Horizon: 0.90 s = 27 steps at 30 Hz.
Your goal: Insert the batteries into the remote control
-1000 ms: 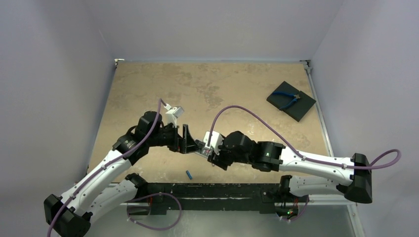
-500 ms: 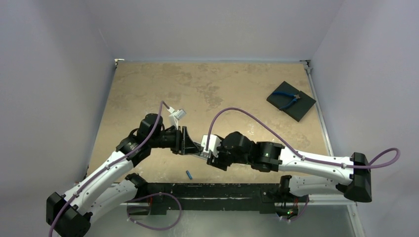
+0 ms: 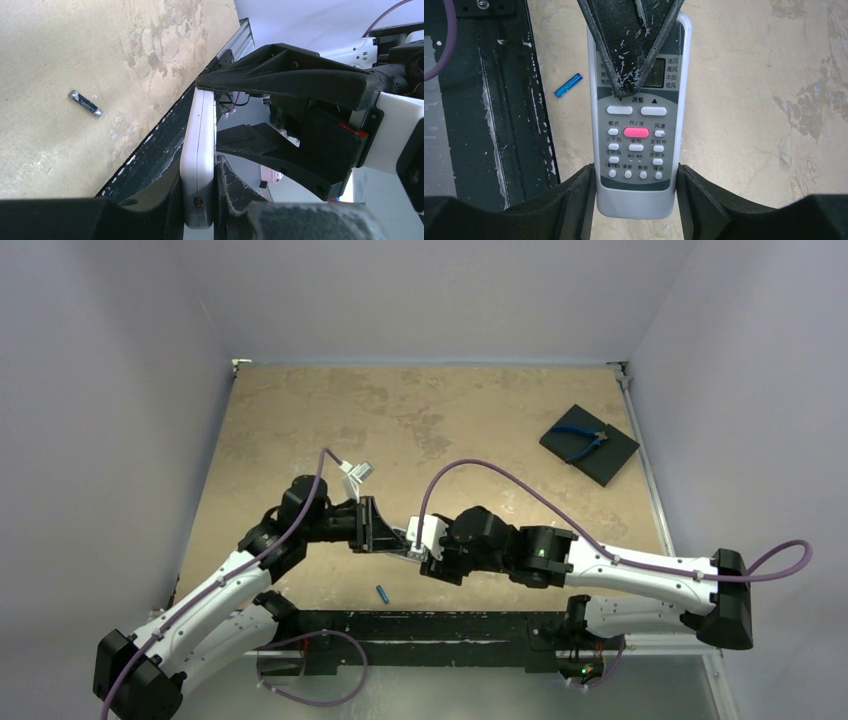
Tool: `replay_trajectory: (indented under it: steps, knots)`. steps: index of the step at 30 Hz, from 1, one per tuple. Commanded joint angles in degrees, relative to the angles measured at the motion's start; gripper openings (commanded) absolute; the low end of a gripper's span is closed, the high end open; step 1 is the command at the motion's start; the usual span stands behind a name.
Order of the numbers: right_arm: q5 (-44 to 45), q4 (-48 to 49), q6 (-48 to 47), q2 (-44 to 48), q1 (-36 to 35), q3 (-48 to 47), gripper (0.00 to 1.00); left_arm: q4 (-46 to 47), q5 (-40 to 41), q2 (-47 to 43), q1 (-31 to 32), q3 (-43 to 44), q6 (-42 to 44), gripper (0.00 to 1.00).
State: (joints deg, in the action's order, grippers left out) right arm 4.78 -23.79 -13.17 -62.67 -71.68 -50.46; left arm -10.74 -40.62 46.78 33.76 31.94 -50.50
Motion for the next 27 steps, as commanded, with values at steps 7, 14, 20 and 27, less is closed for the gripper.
replay_trajectory:
  steps: [7,14,20,27]
  knots:
    - [-2.88,-1.00,1.82,2.78,-0.30,-4.77,0.60,5.80,0.71,-1.91,0.17,-2.61,-5.26,0.00]
    - [-1.07,-1.54,2.44,6.18,-0.30,-4.53,0.82,8.21,2.48,-3.37,0.15,-4.35,-9.83,0.00]
    - [1.04,-0.67,3.38,8.95,-0.30,-3.95,0.91,12.72,3.68,-4.41,0.17,-7.18,-14.56,0.00]
    - [5.60,1.71,4.97,9.68,-0.30,-4.30,0.99,18.30,4.42,-4.60,0.08,-10.66,-21.21,0.00]
